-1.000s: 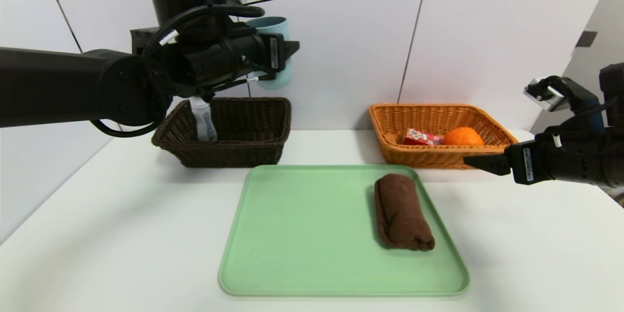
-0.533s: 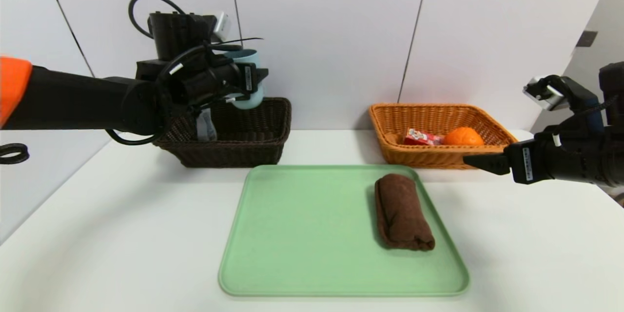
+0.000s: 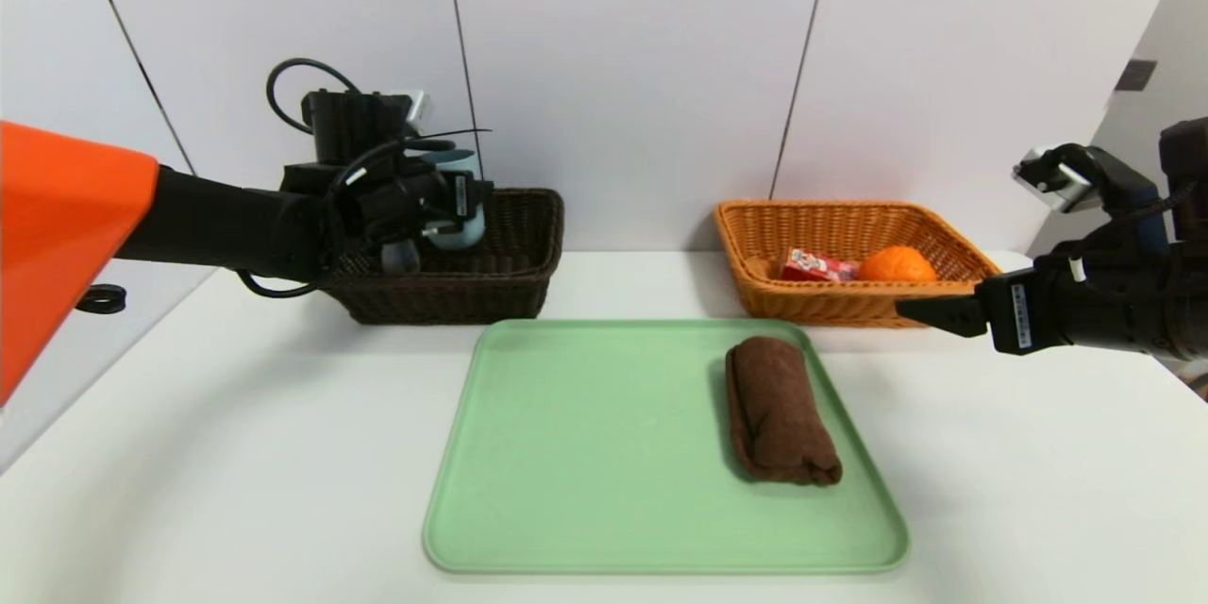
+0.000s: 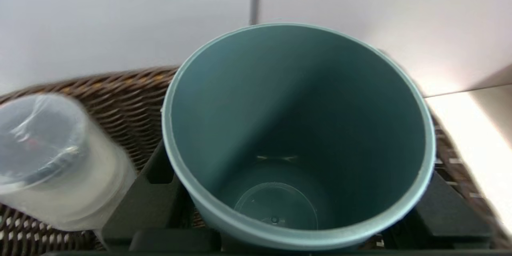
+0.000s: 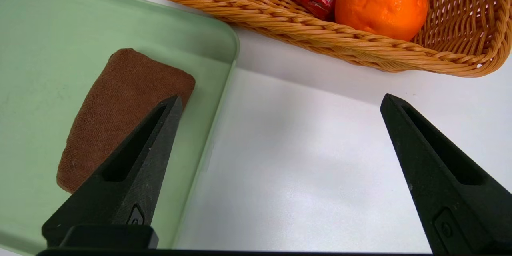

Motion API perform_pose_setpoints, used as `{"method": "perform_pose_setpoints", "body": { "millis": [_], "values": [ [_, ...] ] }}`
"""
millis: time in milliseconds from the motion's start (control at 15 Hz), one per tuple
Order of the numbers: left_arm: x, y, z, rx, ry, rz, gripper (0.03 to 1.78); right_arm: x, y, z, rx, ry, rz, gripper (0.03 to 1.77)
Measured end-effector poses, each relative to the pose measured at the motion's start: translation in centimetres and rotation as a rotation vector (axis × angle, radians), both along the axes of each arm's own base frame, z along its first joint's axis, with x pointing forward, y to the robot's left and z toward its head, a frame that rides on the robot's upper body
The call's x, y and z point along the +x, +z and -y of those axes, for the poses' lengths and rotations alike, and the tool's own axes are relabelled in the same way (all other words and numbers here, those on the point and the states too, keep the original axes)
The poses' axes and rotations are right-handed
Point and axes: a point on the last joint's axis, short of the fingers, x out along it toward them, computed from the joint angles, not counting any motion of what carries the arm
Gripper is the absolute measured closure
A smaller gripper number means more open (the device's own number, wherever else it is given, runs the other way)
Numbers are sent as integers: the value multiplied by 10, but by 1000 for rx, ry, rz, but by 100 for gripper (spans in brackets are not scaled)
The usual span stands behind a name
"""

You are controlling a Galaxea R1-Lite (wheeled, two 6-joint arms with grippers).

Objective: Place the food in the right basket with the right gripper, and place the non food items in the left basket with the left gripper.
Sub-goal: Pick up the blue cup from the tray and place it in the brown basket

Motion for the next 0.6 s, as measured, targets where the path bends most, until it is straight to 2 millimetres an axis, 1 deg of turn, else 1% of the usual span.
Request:
{"method": "perform_pose_setpoints", "body": {
  "millis": [133, 600],
  "values": [
    [5, -9, -3, 3, 10, -7, 64, 0, 0, 0, -1, 1, -1, 9],
    [15, -35, -2, 16, 14, -35, 64, -1, -1, 0, 2, -6, -3, 9]
  ]
}}
